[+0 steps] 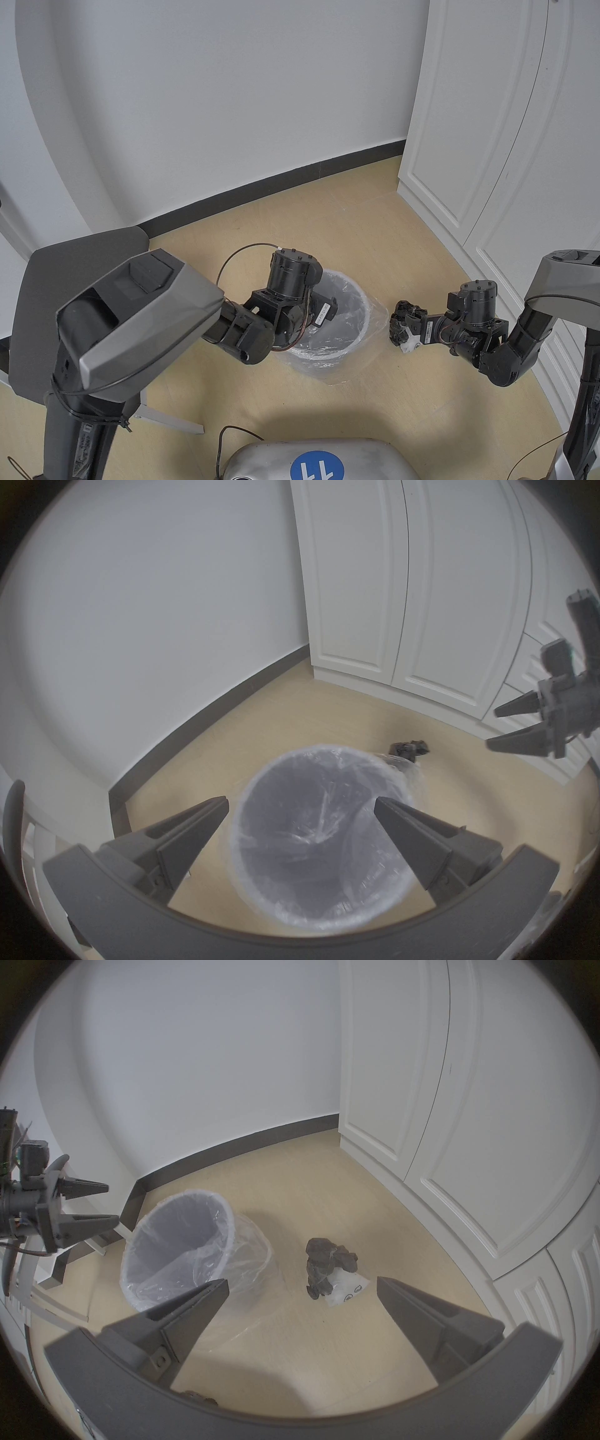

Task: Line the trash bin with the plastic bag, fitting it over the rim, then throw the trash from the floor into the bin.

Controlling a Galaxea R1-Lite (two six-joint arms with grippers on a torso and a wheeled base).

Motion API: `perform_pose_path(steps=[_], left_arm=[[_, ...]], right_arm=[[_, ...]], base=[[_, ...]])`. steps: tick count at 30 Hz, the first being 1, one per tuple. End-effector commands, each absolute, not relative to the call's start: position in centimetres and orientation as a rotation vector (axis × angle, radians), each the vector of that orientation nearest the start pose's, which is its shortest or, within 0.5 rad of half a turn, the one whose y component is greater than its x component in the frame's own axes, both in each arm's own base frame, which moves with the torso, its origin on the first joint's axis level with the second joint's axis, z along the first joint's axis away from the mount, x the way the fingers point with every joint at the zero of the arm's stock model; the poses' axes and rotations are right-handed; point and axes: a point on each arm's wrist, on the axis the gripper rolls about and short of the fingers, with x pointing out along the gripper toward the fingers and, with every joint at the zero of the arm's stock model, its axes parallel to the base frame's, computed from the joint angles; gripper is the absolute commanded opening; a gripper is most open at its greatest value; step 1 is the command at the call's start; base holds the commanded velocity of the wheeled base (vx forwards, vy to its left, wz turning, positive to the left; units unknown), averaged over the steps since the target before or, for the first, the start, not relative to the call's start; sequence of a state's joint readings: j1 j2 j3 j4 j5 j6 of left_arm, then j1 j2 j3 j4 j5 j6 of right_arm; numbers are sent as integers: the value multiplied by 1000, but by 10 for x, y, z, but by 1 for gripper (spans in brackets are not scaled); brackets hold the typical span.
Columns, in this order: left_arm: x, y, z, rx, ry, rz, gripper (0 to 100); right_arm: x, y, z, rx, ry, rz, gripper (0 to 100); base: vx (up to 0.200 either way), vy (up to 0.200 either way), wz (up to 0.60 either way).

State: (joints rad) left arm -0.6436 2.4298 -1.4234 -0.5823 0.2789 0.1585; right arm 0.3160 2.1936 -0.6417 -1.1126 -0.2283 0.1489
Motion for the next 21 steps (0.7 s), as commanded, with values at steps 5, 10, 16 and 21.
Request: perform_pose_path(steps=[5,10,16,21], left_arm=[[421,-303,-9,445,428,-334,100],[429,-306,-27,479,457,-330,100],[452,-298,-45,530,438,-258,100],[459,-290,-47,555,497,-247,100]], right_arm=[[329,92,55,54,355,38,100],[328,89,58,57,348,31,100],[329,84,61,55,340,20,100],[329,84,60,54,343,22,100]], base=[[0,0,0],[0,0,0],[0,0,0],[0,0,0]])
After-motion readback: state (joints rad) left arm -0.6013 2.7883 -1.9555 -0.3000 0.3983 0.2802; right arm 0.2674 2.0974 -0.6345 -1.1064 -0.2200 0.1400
